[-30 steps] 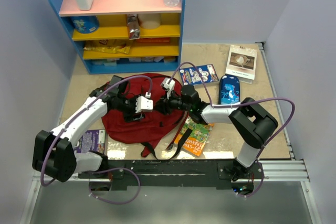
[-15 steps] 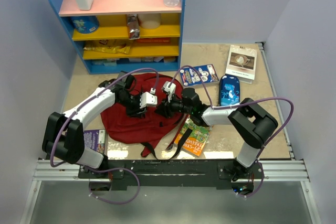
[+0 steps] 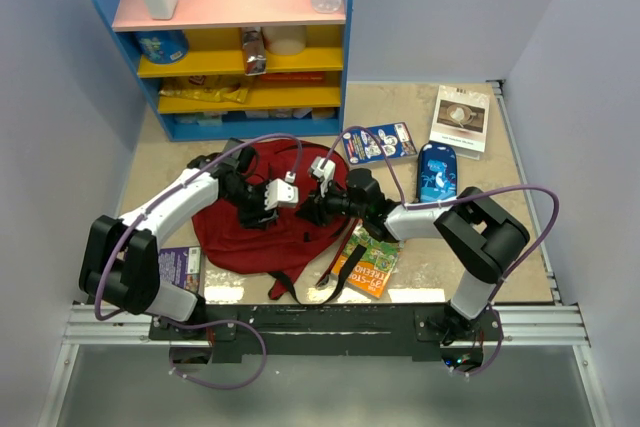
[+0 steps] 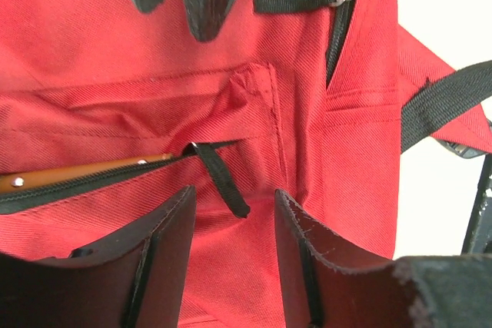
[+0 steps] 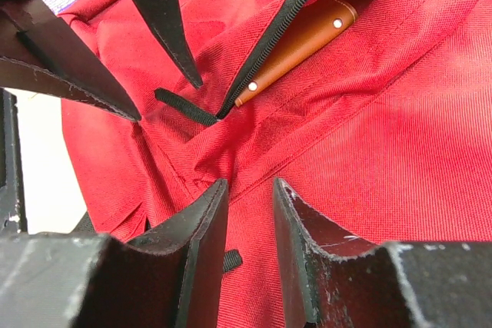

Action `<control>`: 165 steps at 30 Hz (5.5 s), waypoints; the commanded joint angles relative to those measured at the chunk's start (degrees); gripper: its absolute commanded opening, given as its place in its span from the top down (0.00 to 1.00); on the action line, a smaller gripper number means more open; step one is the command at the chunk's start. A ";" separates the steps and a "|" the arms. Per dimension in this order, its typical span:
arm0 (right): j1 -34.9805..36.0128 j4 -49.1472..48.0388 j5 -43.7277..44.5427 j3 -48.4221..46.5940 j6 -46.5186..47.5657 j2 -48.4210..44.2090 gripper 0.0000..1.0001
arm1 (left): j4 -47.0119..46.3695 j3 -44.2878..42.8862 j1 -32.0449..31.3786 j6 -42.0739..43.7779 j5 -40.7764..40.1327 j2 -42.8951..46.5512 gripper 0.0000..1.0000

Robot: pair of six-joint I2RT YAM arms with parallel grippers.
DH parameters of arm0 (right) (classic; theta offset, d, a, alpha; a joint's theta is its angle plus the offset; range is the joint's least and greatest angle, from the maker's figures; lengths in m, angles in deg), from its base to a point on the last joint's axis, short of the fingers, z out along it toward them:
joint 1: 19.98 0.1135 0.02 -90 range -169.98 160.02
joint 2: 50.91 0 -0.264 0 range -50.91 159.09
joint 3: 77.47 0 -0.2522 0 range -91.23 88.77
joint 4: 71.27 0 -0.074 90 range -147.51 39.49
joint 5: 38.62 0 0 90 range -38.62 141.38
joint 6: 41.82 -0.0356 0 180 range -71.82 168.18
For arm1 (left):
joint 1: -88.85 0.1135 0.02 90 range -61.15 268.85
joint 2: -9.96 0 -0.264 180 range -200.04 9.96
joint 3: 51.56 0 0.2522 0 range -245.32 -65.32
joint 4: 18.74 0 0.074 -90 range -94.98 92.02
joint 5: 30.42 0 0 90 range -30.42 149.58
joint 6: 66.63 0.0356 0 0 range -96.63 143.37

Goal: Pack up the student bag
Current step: Zip the student bag at the center of the board.

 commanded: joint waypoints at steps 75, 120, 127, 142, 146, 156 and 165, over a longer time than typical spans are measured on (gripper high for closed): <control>19.22 -22.11 25.72 11.17 -18.13 7.90 0.74 | -12.13 -2.53 -0.81 -16.45 -4.35 1.71 1.00; 22.39 -5.57 22.12 7.22 -23.94 12.64 0.96 | -20.79 -25.30 5.17 -23.31 -18.02 -15.81 1.00; 22.39 -4.68 20.28 6.95 -22.88 13.08 1.00 | -14.67 -19.68 5.17 -21.55 -13.23 -5.60 1.00; 23.71 -0.12 30.89 6.87 -17.18 -0.79 0.43 | -17.49 -15.46 4.64 -22.69 -12.79 -8.50 1.00; 23.54 1.74 35.64 0.46 -14.45 0.42 0.41 | -17.32 -14.66 4.64 -22.86 -12.27 -7.97 1.00; 23.27 -10.92 42.25 3.96 -10.76 -2.81 0.87 | -17.40 -13.17 4.64 -22.87 -11.04 -6.91 1.00; 22.75 -17.33 42.16 1.33 -9.78 4.19 0.94 | -17.32 -11.41 4.20 -22.34 -10.42 -6.30 1.00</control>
